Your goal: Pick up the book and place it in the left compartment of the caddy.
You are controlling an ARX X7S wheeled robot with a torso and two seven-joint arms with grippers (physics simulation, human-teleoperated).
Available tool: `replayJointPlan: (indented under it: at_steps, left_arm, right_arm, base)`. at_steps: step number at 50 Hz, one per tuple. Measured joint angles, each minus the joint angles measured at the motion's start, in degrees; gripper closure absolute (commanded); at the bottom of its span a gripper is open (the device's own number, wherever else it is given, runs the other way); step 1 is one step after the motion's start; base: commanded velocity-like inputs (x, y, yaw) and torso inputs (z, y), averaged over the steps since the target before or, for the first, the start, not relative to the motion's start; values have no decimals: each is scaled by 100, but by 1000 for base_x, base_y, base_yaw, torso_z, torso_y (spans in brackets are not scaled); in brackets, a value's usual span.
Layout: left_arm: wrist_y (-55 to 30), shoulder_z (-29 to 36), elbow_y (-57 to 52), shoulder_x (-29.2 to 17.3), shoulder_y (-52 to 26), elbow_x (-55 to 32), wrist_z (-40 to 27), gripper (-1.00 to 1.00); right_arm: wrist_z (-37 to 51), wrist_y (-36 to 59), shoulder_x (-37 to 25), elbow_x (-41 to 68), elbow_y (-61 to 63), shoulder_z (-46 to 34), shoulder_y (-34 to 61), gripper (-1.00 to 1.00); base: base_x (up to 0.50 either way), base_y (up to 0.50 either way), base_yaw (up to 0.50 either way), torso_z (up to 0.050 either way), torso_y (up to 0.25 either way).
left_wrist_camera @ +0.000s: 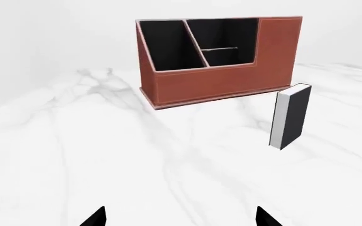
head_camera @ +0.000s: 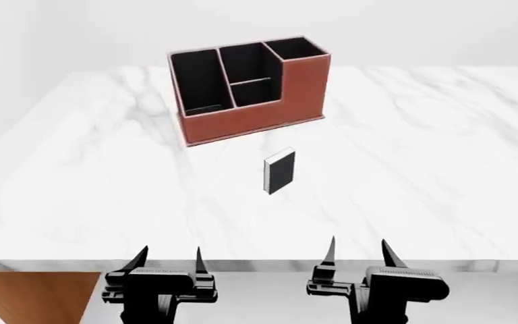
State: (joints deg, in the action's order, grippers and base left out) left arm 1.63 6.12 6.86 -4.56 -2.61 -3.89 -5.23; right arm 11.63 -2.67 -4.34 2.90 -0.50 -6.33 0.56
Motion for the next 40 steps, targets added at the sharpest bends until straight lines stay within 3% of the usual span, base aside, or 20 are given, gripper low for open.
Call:
replayJointPlan:
  at_steps: [22,27,31,40]
  left_arm:
    - [11,184,170,-139,-73,-139,-207,-100]
    - [-118,209,93,-197,-97,-174,-257,-100]
    - [-819,177,-470,-272,-220,-343,-308,-100]
    - [-3344,-97,-2593,-641,-1154,-904,-537,-100]
  right_arm:
    - [219,-48,-165,118,18,-221,-32,-100]
    - [231,216,-202,174,181,-285,14,-100]
    - [221,1003,-302,258,763,-324,210,-100]
    - [193,3922,-500,947,2802,6,1539,-100]
  base:
    - [0,500,0,0,0]
    - [0,141,0,0,0]
    - [0,0,0,0,0]
    - [231,7,0,0,0]
